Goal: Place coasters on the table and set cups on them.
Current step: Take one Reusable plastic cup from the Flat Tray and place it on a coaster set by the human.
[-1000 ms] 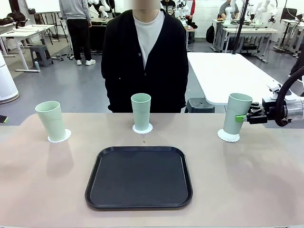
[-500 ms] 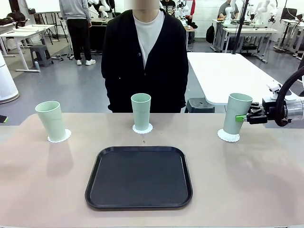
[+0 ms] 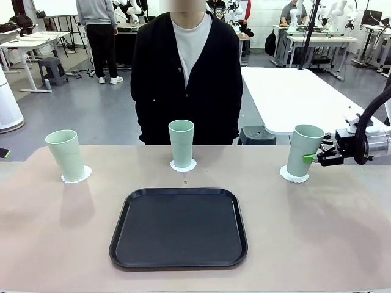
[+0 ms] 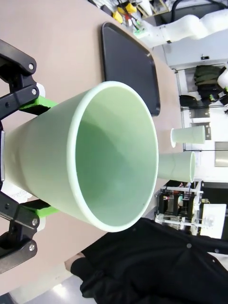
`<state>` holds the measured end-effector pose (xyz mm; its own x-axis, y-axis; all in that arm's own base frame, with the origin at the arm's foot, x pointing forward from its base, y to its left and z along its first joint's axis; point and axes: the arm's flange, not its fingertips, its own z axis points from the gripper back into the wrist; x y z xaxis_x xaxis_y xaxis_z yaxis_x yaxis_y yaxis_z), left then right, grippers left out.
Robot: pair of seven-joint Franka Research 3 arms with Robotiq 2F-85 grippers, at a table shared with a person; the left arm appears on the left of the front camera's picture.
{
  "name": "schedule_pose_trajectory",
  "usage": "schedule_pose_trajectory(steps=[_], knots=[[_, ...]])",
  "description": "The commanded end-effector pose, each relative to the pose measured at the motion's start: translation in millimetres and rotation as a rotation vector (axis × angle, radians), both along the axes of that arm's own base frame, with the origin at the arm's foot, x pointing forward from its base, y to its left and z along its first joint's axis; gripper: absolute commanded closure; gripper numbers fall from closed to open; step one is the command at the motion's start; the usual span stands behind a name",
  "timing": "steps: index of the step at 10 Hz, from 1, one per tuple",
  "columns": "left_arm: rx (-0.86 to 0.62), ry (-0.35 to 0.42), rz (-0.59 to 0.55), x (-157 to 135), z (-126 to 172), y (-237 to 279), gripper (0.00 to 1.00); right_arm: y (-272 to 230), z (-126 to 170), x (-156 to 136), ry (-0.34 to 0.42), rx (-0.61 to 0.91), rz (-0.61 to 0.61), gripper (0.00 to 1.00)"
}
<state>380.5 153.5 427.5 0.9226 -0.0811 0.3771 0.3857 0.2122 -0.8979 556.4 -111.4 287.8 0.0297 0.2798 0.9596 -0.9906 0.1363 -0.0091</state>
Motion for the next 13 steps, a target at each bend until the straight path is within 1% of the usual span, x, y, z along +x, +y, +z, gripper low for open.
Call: schedule_pose_trajectory(steps=[1,3,6,11,12,13], knots=[[-0.006,-0.003,0.016,0.2,2.1,-0.3,0.00,-7.7,-8.4,12.4,-0.007,-0.020,0.002,0.15],[-0.006,-0.003,0.016,0.2,2.1,-0.3,0.00,-7.2,-16.6,18.9,0.020,-0.014,-0.011,0.15],[-0.006,-0.003,0.016,0.2,2.1,-0.3,0.00,-6.9,-23.5,26.0,0.040,0.011,-0.018,0.15],[-0.006,-0.003,0.016,0.2,2.1,-0.3,0.00,-5.0,-25.3,28.0,0.047,0.041,-0.006,0.15],[-0.006,-0.003,0.016,0.2,2.1,-0.3,0.00,-5.0,-25.0,28.4,0.056,0.046,-0.005,0.00],[-0.006,-0.003,0.016,0.2,2.1,-0.3,0.00,-5.3,-25.0,27.2,0.060,0.037,0.000,0.00]])
